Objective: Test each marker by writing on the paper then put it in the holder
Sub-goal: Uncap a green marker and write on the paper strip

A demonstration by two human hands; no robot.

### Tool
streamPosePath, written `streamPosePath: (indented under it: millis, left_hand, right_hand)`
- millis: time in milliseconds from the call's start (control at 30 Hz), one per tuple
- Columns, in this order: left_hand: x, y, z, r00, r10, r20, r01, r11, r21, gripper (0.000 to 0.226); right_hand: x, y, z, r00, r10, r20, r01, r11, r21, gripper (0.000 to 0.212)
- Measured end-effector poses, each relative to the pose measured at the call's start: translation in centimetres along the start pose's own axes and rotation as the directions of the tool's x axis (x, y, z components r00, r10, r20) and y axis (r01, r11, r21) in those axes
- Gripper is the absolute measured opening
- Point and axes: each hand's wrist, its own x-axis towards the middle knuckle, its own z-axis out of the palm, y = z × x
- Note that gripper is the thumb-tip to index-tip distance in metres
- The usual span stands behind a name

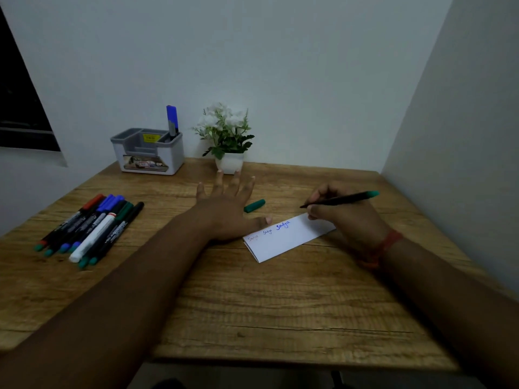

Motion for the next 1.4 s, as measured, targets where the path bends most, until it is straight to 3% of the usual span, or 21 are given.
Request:
streamPosePath:
  millis: [200, 600, 1400]
  left_hand:
    - [-0.01, 0.23, 0.11, 0.999, 0.005, 0.036, -0.006, 0.999, 0.04, 0.11]
    - [0.06, 0.19, 0.01, 0.998, -0.008, 0.057, 0.006, 1.0, 0.028, 0.114]
    - [0.1, 0.21, -0.13, 0.999, -0.001, 0.055, -0.001, 1.0, 0.026, 0.114]
  right_hand:
    - [0.08, 0.68, 0.77, 1.0, -0.021, 0.013, 0.022, 0.993, -0.118, 0.006]
    - [0.54, 1.02, 0.95, 0.999, 0.02, 0.038, -0.013, 0.981, -0.192, 0.006]
    - [0.61, 0.66, 0.82, 0.998, 0.068, 0.008, -0.066, 0.978, -0.197, 0.001]
